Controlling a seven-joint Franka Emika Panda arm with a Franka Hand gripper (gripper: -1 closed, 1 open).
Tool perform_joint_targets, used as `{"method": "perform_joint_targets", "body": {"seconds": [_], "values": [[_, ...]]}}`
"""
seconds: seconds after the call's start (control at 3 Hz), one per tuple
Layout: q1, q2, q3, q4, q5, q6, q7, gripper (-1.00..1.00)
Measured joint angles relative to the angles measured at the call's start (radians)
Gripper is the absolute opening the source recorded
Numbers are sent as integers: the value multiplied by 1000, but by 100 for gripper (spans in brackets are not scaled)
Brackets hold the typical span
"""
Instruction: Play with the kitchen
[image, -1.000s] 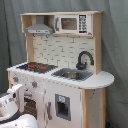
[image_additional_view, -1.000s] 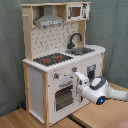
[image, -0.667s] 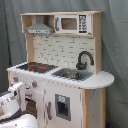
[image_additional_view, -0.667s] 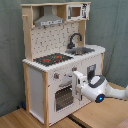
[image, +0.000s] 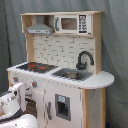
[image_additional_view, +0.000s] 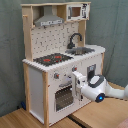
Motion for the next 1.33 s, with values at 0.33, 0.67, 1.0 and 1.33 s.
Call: {"method": "perform_joint_targets", "body": {"seconds": [0.33,0.67,1.0,1.33], "values": [[66,18,26,-10,4,-103,-10,-100],[105,35,47,-4,15,-196,-10,-100],[140,51,67,8,44,-285,-20,-100],[171,86,86,31,69,-380,-42,-100]]}}
